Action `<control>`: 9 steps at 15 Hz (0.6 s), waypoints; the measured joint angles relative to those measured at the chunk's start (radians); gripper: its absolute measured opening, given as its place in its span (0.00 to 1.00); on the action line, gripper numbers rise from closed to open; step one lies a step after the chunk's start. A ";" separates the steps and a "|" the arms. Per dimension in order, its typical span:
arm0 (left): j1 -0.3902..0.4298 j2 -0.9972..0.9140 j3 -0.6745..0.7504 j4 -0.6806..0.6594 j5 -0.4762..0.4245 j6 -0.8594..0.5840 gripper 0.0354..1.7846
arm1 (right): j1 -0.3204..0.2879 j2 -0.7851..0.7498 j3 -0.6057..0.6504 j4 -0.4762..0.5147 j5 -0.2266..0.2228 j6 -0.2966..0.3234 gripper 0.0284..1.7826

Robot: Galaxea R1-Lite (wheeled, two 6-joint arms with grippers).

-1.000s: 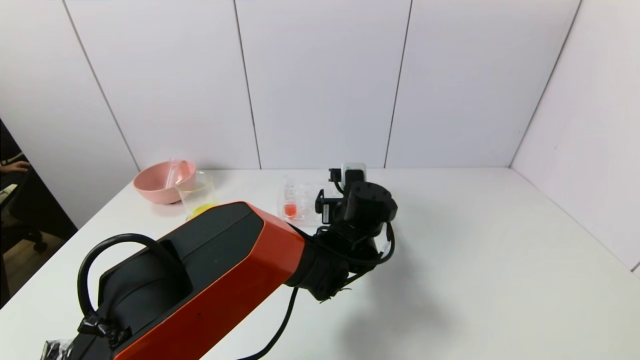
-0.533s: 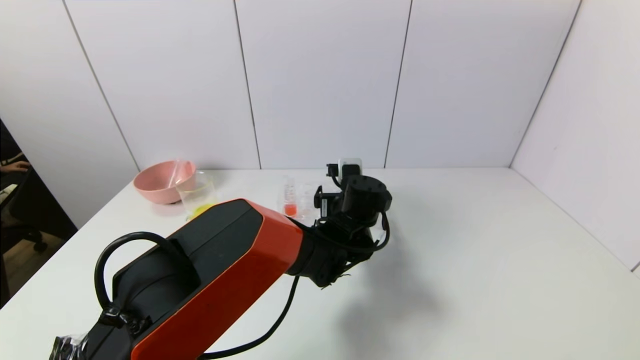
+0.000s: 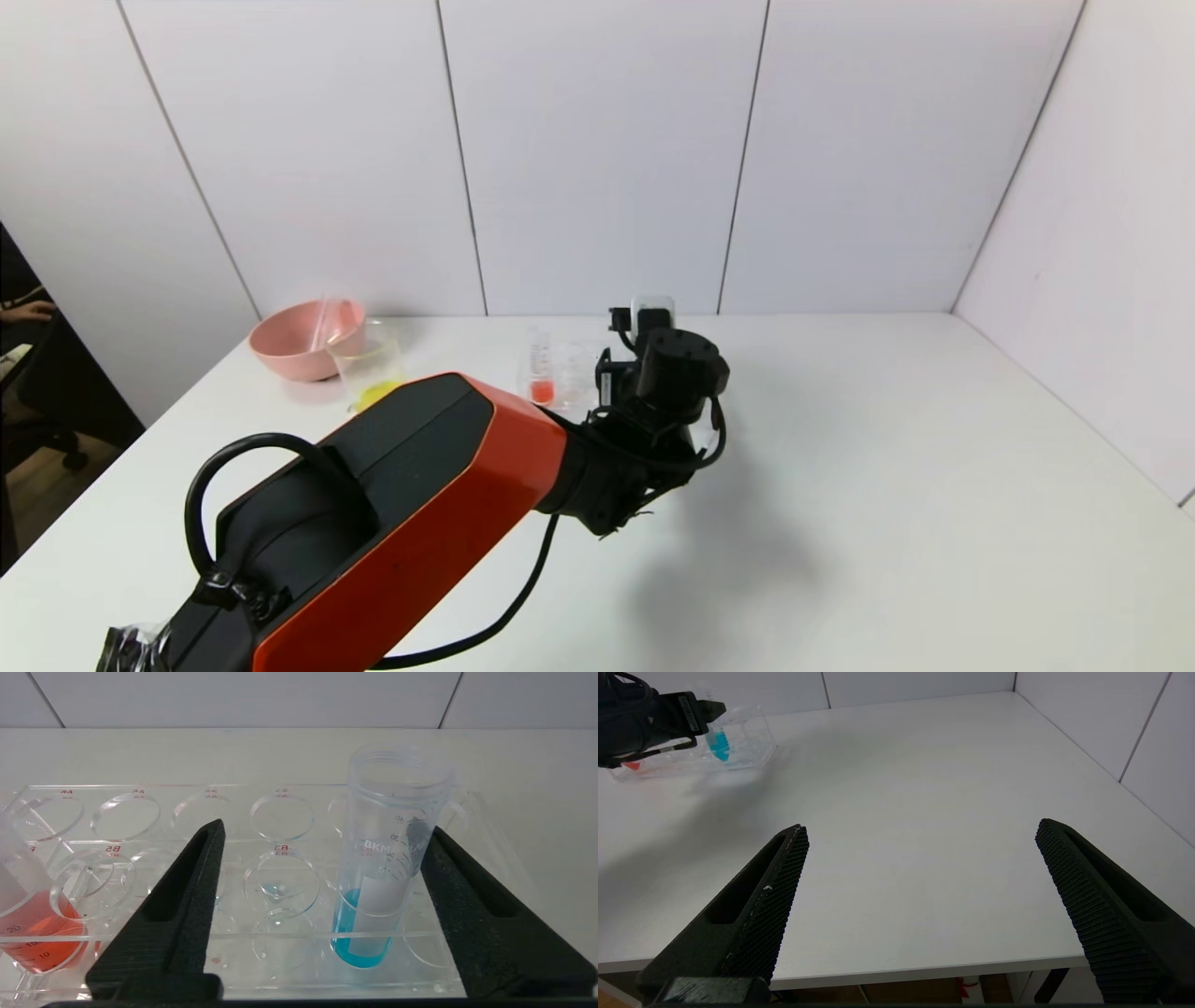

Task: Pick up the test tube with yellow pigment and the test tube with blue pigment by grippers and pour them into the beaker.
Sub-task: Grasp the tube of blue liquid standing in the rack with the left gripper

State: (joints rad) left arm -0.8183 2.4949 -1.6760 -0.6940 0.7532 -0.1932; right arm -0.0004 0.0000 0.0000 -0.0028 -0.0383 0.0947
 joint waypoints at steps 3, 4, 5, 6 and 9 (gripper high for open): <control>-0.001 0.001 0.003 -0.001 -0.005 -0.001 0.44 | 0.000 0.000 0.000 0.000 0.000 0.000 1.00; -0.002 0.001 0.004 -0.003 -0.008 -0.001 0.35 | 0.000 0.000 0.000 0.000 0.000 0.000 1.00; -0.003 0.001 0.006 -0.004 -0.007 -0.001 0.27 | 0.000 0.000 0.000 0.000 0.000 0.000 1.00; -0.002 0.000 0.007 -0.004 -0.007 -0.001 0.24 | 0.000 0.000 0.000 0.000 0.000 0.000 1.00; -0.001 -0.002 0.011 -0.003 -0.004 -0.006 0.23 | 0.000 0.000 0.000 0.000 0.000 0.000 1.00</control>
State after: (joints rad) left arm -0.8196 2.4926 -1.6653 -0.6970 0.7489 -0.1991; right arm 0.0000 0.0000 0.0000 -0.0028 -0.0383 0.0947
